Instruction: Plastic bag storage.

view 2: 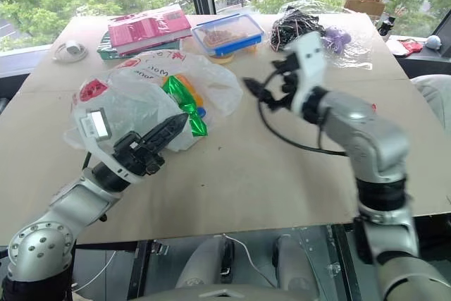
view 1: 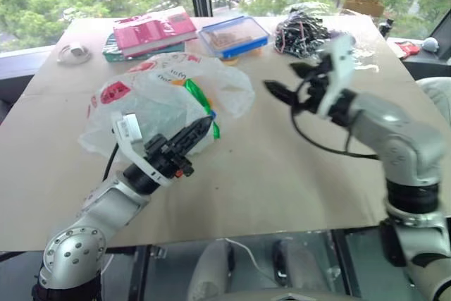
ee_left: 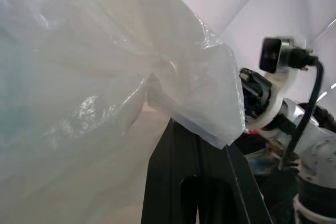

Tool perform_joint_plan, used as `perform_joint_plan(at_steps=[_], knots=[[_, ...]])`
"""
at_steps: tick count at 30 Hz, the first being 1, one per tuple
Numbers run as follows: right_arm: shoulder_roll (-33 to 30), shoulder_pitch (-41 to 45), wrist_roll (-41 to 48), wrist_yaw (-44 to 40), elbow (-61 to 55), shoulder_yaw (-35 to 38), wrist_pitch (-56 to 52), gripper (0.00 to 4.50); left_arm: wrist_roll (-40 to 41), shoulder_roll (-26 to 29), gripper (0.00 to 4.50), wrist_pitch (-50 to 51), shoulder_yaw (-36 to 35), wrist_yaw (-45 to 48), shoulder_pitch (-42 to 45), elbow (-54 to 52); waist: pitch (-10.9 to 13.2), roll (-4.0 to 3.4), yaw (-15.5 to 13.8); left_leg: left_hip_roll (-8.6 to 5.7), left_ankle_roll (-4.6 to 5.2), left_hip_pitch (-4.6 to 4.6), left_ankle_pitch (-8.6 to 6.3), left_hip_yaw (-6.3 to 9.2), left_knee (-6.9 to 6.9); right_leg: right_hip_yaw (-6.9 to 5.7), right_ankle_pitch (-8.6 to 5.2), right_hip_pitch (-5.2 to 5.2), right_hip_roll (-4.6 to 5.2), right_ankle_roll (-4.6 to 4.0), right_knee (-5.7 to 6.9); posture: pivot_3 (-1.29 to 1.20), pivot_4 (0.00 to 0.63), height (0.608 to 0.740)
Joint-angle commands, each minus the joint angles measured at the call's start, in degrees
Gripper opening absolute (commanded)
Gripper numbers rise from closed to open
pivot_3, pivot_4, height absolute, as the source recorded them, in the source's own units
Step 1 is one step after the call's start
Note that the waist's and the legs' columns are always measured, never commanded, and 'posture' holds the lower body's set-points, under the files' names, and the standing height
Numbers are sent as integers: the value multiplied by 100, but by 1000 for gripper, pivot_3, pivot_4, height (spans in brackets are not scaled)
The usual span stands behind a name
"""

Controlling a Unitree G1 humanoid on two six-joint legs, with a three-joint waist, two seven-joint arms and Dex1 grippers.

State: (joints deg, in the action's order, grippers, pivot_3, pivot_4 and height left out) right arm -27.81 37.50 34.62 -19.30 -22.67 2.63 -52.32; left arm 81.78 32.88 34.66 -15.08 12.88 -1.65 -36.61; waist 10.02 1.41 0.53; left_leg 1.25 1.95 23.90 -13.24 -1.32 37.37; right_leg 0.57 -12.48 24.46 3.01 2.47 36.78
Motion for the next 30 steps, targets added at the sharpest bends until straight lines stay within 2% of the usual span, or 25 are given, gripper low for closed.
perform_joint_plan(at_steps=[1,4,6,15,19,20,23,24,25,27,29,30], knots=[[-920,-359,-315,-129,-111,528,-197,4474,-54,28,0,-9,-39,221,29,-15,0,1,-3,-1,0,0,0,-3,1,3,0,-1,3,0,-2,0,150,740],[-1987,-819,-1018,-282,1139,720,-7,4474,-159,19,0,14,11,408,5,54,-1,3,-5,-5,1,-2,0,-14,1,15,0,0,2,0,-3,0,150,740],[-2193,-835,-1218,-289,2017,719,129,4474,-209,34,0,32,1,543,-21,111,-2,4,-10,-8,1,-1,0,-20,3,15,-1,-2,3,0,-5,0,150,740],[-1792,148,-2074,-990,5949,340,1959,4474,-361,82,0,73,-220,932,-131,325,0,0,144,8,2,-16,0,-73,2,47,1,3,-23,2,1,0,150,740],[-1683,570,-2258,-1246,7023,337,2475,4474,-433,111,0,64,-315,1097,-217,389,0,1,143,5,2,-12,-1,-79,2,52,2,4,-19,3,-2,0,150,740],[-1656,652,-2307,-1301,7234,323,2593,3976,-463,105,0,58,-331,1148,-255,398,0,1,143,5,3,-12,-1,-79,2,52,2,3,-18,3,-3,0,150,740],[-1587,802,-2467,-1320,7704,300,2946,3059,-541,68,0,51,-352,1242,-294,421,0,1,143,5,3,-13,-1,-81,3,53,2,3,-17,4,-3,0,150,740],[-1571,838,-2505,-1347,7791,295,3019,2468,-561,58,0,51,-359,1268,-293,433,-1,2,144,5,3,-14,-1,-81,3,53,2,3,-17,4,-3,0,150,740],[-1558,871,-2539,-1373,7870,292,3080,2073,-582,51,0,49,-361,1292,-290,448,-1,2,142,5,3,-14,-1,-80,3,52,3,2,-17,4,-2,0,150,740],[-1539,895,-2603,-1456,7954,273,3144,898,-628,43,0,45,-371,1363,-296,487,-1,3,132,5,3,-15,-1,-79,6,53,4,0,-17,6,-1,0,150,740],[-1539,870,-2656,-1523,7969,273,3235,70,-665,31,0,41,-369,1408,-291,512,-2,3,119,5,3,-15,-1,-78,7,53,5,-1,-17,8,-1,0,150,740],[-1543,815,-2627,-1627,7873,301,3272,70,-680,28,0,38,-372,1434,-289,527,-2,4,115,5,3,-15,-1,-78,7,53,5,-1,-17,8,-1,0,150,740]])
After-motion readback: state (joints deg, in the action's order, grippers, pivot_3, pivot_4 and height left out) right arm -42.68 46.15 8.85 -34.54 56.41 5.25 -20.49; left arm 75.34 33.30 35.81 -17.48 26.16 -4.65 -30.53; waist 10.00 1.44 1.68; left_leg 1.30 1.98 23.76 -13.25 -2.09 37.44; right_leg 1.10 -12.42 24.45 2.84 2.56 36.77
